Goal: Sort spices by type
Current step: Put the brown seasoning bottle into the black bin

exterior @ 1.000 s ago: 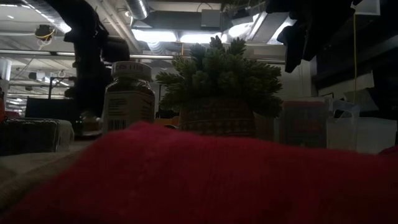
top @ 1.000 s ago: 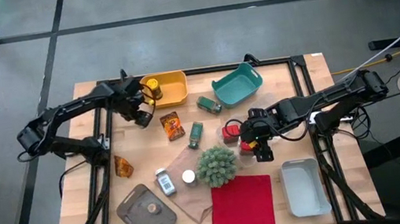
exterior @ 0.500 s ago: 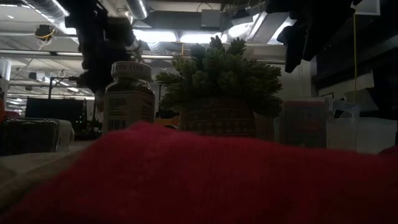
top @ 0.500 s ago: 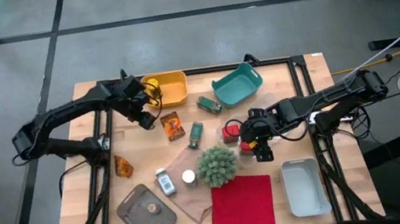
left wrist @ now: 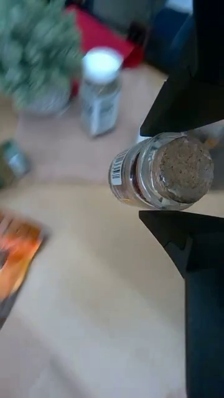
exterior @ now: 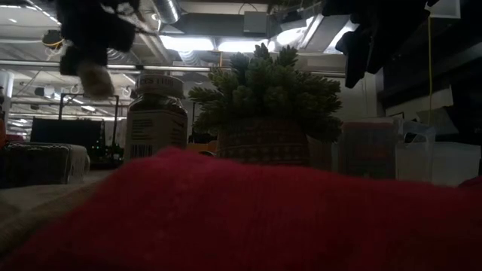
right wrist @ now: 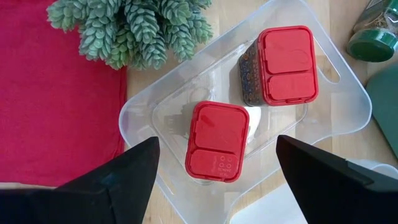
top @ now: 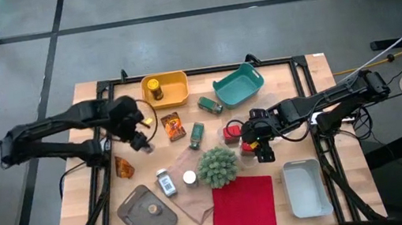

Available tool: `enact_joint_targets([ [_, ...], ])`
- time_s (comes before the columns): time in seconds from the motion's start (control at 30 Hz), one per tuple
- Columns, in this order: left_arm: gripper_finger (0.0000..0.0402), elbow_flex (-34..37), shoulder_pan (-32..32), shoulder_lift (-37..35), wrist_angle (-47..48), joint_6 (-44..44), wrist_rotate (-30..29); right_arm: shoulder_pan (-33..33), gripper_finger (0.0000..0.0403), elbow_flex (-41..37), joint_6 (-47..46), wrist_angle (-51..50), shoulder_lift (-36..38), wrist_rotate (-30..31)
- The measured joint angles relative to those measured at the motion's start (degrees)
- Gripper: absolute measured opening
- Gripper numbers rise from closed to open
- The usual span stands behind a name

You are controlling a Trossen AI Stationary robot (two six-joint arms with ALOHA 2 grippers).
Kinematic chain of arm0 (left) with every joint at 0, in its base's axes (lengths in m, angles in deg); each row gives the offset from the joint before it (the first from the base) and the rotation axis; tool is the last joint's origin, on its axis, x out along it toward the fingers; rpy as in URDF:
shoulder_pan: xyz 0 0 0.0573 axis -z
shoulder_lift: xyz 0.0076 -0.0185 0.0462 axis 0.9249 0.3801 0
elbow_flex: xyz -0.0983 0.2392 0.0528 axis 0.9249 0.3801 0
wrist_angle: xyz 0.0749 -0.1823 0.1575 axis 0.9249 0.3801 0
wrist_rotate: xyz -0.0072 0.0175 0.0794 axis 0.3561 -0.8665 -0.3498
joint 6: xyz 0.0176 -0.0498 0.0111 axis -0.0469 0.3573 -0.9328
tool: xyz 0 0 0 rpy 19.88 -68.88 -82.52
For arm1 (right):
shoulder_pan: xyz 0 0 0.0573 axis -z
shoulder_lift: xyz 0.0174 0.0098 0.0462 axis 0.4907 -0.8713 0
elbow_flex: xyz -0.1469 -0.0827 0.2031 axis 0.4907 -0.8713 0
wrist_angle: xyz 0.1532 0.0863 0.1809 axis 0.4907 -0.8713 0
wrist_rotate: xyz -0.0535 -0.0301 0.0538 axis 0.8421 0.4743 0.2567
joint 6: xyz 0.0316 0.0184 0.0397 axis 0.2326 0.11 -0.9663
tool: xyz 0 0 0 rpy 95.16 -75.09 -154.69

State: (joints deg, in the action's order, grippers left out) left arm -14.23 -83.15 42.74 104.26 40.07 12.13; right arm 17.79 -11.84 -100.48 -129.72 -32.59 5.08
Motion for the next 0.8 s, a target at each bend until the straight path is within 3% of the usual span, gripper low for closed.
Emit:
enact_joint_targets([
  [0.4, 0.0166, 0.0, 26.4, -1.5, -0.8, 28.4, 0.5, 0.0, 0.0324, 0.0, -1.5, 0.0, 0.0, -0.6],
  [0.6, 0.0166, 0.0, 38.2, 2.1, -4.1, 42.7, -1.0, 0.0, 0.0324, 0.0, -1.6, -0.1, 0.0, -0.6],
  [0.8, 0.0166, 0.0, 46.1, 8.7, -8.8, 50.0, -1.8, 0.0, 0.0324, 0.0, -1.5, 0.0, 0.0, -0.6],
])
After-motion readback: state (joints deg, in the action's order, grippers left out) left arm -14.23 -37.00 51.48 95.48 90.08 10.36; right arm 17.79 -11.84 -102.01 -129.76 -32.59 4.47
